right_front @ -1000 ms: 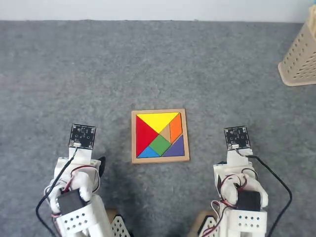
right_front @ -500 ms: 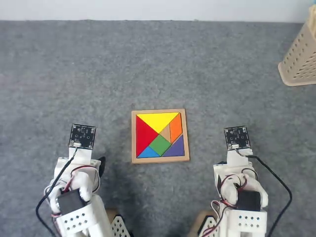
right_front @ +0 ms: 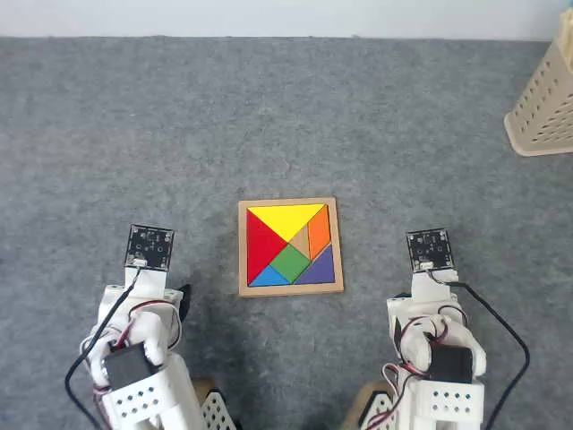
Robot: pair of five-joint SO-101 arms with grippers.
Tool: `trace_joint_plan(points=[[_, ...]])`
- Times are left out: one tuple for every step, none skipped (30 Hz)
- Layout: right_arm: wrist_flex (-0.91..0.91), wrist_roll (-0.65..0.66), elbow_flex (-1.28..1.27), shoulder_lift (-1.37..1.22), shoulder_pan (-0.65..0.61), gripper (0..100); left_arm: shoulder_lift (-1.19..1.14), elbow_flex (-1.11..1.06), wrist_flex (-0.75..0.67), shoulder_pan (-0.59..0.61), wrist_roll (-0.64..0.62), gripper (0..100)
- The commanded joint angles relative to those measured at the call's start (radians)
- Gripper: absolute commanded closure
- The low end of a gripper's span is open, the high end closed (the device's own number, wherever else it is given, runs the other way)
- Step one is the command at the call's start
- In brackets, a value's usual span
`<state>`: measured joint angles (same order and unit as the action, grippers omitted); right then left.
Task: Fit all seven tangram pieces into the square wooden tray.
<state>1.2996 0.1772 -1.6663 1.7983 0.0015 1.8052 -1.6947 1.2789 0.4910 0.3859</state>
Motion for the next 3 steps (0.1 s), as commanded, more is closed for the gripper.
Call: trace_joint_plan(points=[[0.008, -0.008, -0.017, 0.016, -0.005, 99.0, 0.015, 0.008, 0.003, 0.005, 0.009, 72], [0.008, -0.008, -0.017, 0.016, -0.005, 99.0, 0.015, 0.008, 0.003, 0.005, 0.009, 72], [0.008, -0.008, -0.017, 0.016, -0.005, 99.0, 0.015, 0.008, 0.003, 0.005, 0.009, 72]])
